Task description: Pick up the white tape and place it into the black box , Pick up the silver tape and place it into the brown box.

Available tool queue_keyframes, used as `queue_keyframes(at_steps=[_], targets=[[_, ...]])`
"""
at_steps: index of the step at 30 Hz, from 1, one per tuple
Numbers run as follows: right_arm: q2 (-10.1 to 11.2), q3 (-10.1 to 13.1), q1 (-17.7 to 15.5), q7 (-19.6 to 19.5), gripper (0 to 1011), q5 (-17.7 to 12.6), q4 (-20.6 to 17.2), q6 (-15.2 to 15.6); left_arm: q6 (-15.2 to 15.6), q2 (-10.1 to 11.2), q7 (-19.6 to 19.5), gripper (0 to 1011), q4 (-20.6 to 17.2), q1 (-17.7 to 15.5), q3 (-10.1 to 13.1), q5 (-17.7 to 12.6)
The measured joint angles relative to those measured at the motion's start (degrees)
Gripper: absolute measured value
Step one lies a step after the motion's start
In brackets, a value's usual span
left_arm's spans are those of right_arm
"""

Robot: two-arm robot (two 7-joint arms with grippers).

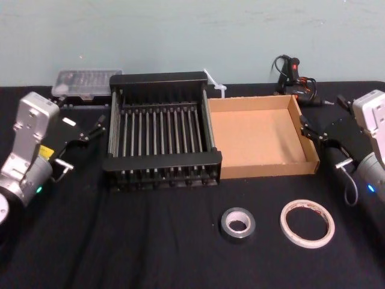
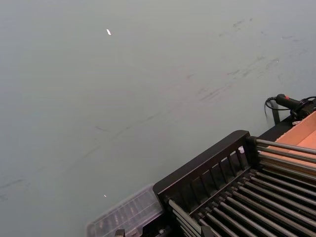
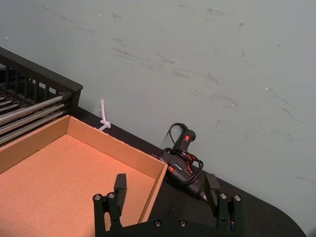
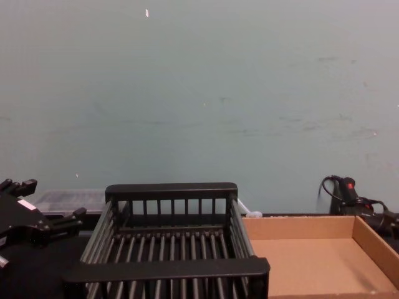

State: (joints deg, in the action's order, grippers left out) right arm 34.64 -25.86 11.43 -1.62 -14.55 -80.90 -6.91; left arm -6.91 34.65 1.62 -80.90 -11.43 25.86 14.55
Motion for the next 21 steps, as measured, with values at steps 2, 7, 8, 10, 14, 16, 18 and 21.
queue_keyframes(at_steps=[2, 7, 8, 10, 14, 16, 18, 21], targets=[[0.0, 0.0, 0.0, 0.0, 1002, 0.0, 0.0, 0.0, 0.0, 0.0, 0.0, 1001, 0.0, 0.0, 0.0, 0.0], [0.0, 0.0, 0.0, 0.0, 1002, 0.0, 0.0, 0.0, 0.0, 0.0, 0.0, 1001, 0.0, 0.0, 0.0, 0.0], [0.0, 0.0, 0.0, 0.0, 1002, 0.0, 0.0, 0.0, 0.0, 0.0, 0.0, 1001, 0.0, 0.0, 0.0, 0.0], [0.0, 0.0, 0.0, 0.0, 1002, 0.0, 0.0, 0.0, 0.0, 0.0, 0.0, 1001, 0.0, 0.0, 0.0, 0.0], [0.0, 0.1, 0.0, 0.0, 1002, 0.0, 0.0, 0.0, 0.0, 0.0, 0.0, 1001, 0.0, 0.0, 0.0, 0.0], [-0.2, 0.4, -0.1, 0.2, 1002, 0.1, 0.0, 0.0, 0.0, 0.0, 0.0, 1001, 0.0, 0.0, 0.0, 0.0], [-0.3, 0.7, -0.3, 0.4, 1002, 0.1, -0.2, 0.1, 0.0, 0.0, 0.0, 1001, 0.0, 0.0, 0.0, 0.0], [-0.1, 1.5, -1.0, 1.1, 1002, -0.2, -1.3, 0.8, 0.0, 0.0, 0.0, 1001, 0.0, 0.0, 0.0, 0.0]])
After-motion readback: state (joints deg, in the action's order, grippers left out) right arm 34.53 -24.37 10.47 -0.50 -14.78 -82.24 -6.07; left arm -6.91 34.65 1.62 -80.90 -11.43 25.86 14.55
